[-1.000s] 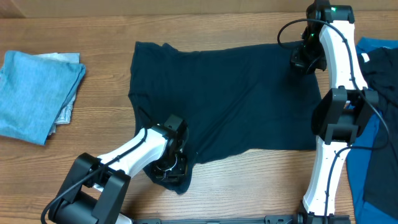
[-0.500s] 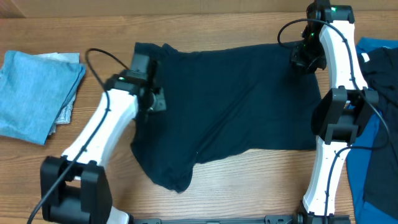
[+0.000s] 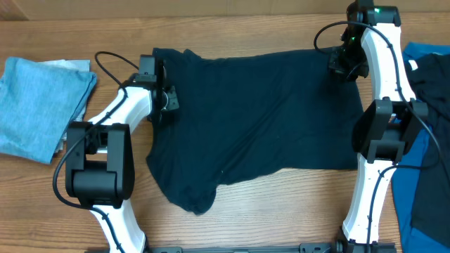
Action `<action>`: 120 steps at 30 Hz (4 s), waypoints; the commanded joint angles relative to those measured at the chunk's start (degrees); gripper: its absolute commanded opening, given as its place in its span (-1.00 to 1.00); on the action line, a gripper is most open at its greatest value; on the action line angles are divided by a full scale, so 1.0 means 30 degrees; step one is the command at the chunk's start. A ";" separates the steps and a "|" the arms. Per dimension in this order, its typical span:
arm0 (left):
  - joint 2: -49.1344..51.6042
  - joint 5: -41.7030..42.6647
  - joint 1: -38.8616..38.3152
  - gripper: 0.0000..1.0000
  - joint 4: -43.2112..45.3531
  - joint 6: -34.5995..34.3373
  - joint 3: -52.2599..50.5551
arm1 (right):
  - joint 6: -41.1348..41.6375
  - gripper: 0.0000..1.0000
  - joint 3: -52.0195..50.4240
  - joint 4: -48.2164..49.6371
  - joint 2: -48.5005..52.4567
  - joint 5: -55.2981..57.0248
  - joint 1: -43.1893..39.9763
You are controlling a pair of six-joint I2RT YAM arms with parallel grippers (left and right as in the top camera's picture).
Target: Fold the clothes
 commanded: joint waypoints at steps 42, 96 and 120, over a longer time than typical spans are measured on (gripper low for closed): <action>-1.3194 -0.1996 -0.4211 0.71 -1.6728 -0.3876 -0.0189 | 0.6448 1.00 -2.0538 0.3840 -1.7639 0.0466 -0.2994; -1.3107 -0.1698 -0.3818 1.00 -0.9355 -0.4524 -0.5027 | 0.8167 0.05 -2.9864 1.2859 -1.4018 -0.1902 -0.3315; -1.3092 0.0670 -0.3818 0.12 -1.2240 -0.7759 -0.9282 | 0.7366 -0.53 -2.9864 1.6356 -1.4018 -0.2244 -0.3257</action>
